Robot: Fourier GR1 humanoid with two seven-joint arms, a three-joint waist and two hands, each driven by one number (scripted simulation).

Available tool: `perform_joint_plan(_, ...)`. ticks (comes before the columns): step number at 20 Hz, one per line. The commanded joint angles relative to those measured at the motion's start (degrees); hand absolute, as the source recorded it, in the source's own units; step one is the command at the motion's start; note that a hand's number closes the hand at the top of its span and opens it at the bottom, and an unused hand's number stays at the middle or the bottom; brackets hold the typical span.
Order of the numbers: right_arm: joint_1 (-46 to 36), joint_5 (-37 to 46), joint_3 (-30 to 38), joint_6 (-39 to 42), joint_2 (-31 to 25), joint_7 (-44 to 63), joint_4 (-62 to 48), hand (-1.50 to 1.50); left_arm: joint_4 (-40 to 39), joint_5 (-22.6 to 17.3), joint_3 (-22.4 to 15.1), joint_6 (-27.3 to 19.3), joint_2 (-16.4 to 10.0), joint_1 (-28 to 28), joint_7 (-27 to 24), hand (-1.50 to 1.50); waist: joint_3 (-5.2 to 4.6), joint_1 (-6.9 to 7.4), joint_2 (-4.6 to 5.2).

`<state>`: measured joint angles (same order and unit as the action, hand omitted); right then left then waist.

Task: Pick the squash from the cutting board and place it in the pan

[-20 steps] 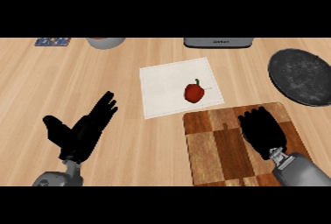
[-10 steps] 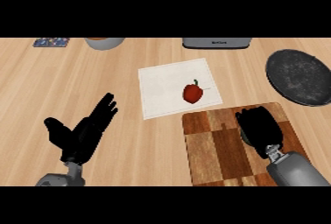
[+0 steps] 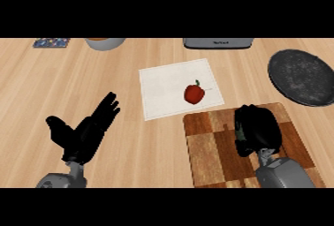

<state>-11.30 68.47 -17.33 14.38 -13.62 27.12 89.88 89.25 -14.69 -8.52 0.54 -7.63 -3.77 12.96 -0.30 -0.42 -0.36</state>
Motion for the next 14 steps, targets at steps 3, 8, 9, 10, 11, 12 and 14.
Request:
perform_joint_plan(3, -0.3, 1.7, 2.9, -11.2, 2.8, 2.2, 9.0, 1.5, 1.7, 0.2, -0.1, -0.9, 0.3, -0.7, 2.1, 0.0, 0.33, -0.09, 0.12)
perform_joint_plan(8, 2.1, -6.8, 8.6, -13.0, 5.3, 1.3, 17.9, 1.5, -1.2, 0.8, 0.7, 0.5, -0.1, 0.0, -0.8, 0.0, 0.31, -0.36, 0.26)
perform_joint_plan(9, 3.2, -7.3, 8.2, -16.3, 8.0, 1.8, 18.2, 1.5, -0.4, -0.4, 2.2, -0.1, -0.6, -2.3, 1.9, 0.0, 0.35, -0.48, 0.26)
perform_joint_plan(10, 1.3, -9.3, 11.1, -18.3, 8.0, 0.3, 15.3, 1.5, 0.5, -0.3, 1.2, 0.9, -0.6, 0.4, 0.8, 0.0, 0.35, 0.31, 0.36)
perform_joint_plan(11, 4.1, -13.6, 12.8, -18.1, 6.4, -3.2, 18.1, 1.5, 0.2, 0.8, -0.2, 0.4, 0.7, 1.7, -0.7, 0.0, 0.36, -0.03, 0.29)
perform_joint_plan(12, 2.2, -16.4, 15.9, -16.8, 6.3, -2.6, 17.6, 1.5, 1.8, -0.8, 1.2, 2.8, -1.9, 2.7, 0.3, 0.0, 0.35, 0.35, 0.29)
perform_joint_plan(14, 2.3, -17.6, 17.8, -18.1, 6.5, -3.3, 16.5, 1.5, 2.4, 0.6, -0.9, 0.9, 1.0, 3.0, 0.4, 0.0, 0.32, 0.42, 0.31)
